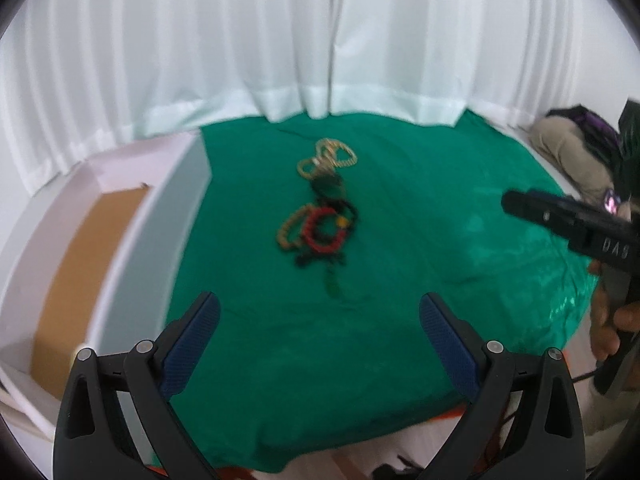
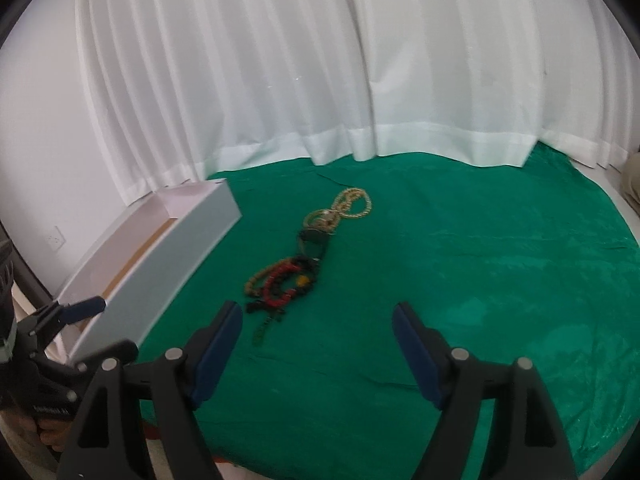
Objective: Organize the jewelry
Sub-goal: 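Withdraw both tools from the box back over the jewelry pile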
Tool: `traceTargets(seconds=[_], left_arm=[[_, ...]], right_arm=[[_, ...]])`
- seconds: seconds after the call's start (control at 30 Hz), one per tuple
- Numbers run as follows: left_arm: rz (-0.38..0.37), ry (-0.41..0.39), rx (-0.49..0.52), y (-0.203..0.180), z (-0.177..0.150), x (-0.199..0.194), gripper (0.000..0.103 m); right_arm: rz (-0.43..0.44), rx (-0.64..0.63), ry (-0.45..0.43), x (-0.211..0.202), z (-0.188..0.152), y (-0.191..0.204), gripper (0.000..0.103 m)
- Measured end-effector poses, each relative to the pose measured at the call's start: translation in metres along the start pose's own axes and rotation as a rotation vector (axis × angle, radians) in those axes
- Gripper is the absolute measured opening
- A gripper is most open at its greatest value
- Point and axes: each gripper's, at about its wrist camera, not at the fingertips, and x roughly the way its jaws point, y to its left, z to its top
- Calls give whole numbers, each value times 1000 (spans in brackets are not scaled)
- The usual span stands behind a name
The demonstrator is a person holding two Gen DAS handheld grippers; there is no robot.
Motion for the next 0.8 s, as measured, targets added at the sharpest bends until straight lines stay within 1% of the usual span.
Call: traceTargets(seconds=[0.1, 0.17, 0.27, 0.37, 0.47, 0.53, 0.67, 0.73, 0.8], left_arm=[[-4, 62, 23, -7, -13, 19, 100], [14, 80, 30, -9, -19, 26, 100], [49, 89, 44, -10, -27, 34, 100], [65, 107, 67, -13, -33, 41, 100], [63, 140, 95, -17, -37, 47, 100], [77, 149, 116, -19, -38, 51, 100], [139, 138, 160, -20, -40, 53, 100], [139, 159, 138, -13, -39, 58, 100], [136, 159, 104, -5, -38, 59, 100]], right_arm=[[-52, -22, -12, -3, -7, -8, 79], [-90, -46, -15, -2, -12, -12, 79], [-118, -55, 0, -1, -18, -18, 79], [-122, -31, 37, 6, -27, -29, 79], [-125, -19, 63, 12, -35, -33, 79], [-122, -13, 77, 16, -38, -33, 79], [-110, -18, 96, 21, -42, -30, 79], [-107, -20, 89, 20, -42, -29, 79], [-111, -17, 76, 18, -41, -29, 79]])
